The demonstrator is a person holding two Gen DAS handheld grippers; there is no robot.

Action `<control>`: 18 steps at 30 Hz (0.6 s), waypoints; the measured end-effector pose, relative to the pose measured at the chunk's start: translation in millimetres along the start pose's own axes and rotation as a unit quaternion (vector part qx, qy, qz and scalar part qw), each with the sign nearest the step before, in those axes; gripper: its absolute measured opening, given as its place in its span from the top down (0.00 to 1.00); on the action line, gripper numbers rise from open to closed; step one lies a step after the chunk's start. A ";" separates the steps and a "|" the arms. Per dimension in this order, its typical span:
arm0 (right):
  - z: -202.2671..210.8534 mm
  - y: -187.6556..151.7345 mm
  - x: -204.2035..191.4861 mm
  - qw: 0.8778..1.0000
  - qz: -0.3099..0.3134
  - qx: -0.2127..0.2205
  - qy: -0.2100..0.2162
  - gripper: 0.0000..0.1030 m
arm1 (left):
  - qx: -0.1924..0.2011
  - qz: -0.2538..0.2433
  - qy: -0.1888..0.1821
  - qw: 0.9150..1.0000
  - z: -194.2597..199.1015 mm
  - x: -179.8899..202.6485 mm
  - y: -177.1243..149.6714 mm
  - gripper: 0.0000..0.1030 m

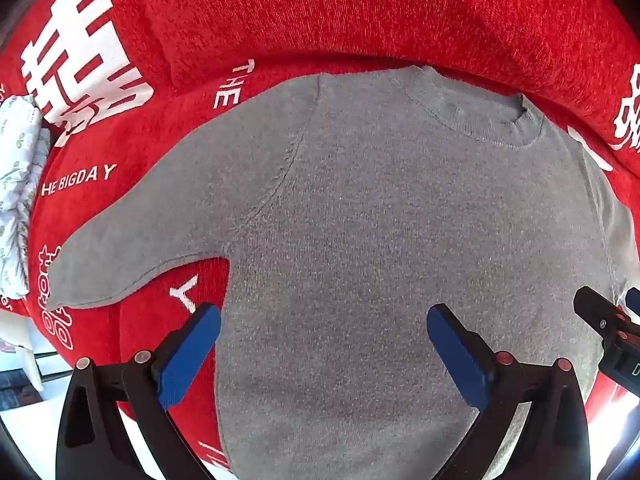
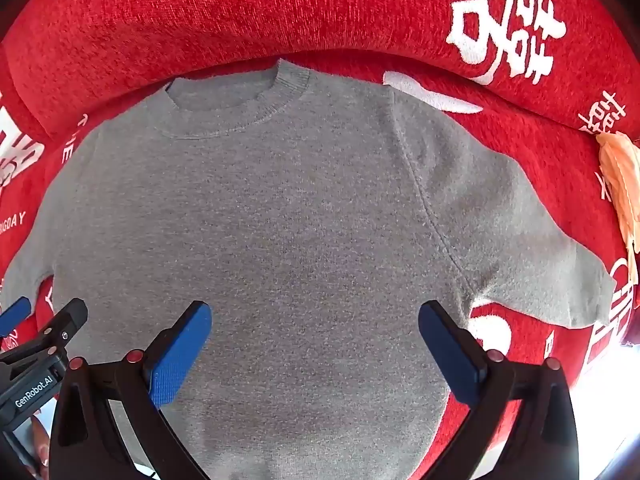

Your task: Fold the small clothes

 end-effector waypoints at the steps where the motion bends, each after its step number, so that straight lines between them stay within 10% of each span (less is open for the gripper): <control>1: 0.1 0.3 0.7 1.000 0.002 0.002 -0.002 0.00 | 0.000 0.000 0.000 1.000 0.0 0.0 -0.2 0.00; 18: 2.3 -1.6 8.8 1.000 0.002 0.009 -0.003 0.00 | 0.000 -0.001 0.006 1.000 4.7 -2.9 -5.0 0.00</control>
Point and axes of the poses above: each gripper's, at about its wrist camera, not at the fingertips, and z roughly against the way its jaws point, x to its right, y to its top, the point moved 9 cm from there along -z, roughly the way its jaws point
